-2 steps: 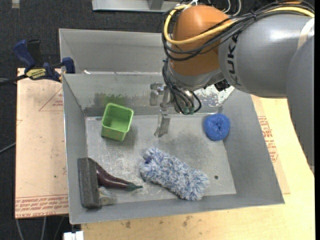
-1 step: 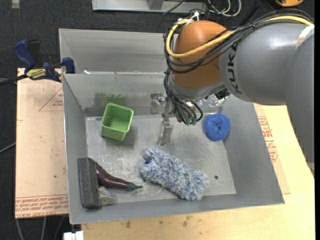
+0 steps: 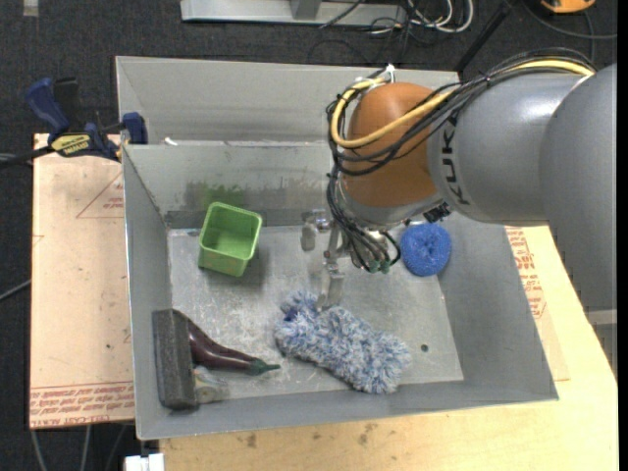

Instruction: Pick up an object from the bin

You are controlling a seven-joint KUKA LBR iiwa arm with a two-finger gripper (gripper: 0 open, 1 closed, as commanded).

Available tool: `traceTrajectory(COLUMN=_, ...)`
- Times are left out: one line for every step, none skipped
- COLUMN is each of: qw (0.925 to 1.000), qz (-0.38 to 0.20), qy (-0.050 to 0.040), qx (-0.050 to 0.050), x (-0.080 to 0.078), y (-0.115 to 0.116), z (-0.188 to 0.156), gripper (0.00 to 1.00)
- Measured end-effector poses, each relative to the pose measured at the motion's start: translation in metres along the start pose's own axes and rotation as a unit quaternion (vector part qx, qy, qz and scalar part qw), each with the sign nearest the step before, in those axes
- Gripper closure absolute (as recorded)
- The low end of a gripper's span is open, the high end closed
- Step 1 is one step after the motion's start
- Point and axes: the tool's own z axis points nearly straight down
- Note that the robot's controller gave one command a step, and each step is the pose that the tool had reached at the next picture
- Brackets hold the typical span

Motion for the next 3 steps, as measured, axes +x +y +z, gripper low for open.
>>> traceTrajectory(qw=0.999, qz=-0.045, qy=0.0015, qx=0.0, x=0.004, y=-0.009, z=0.037, gripper=0.0)
traceTrajectory(qw=0.9967, qz=-0.081, qy=-0.0019, qx=0.0, x=0.049, y=-0.003, z=0.046, gripper=0.0)
traceTrajectory(qw=0.9959, qz=-0.09, qy=-0.0024, qx=0.0, x=0.082, y=0.003, z=0.054, gripper=0.0)
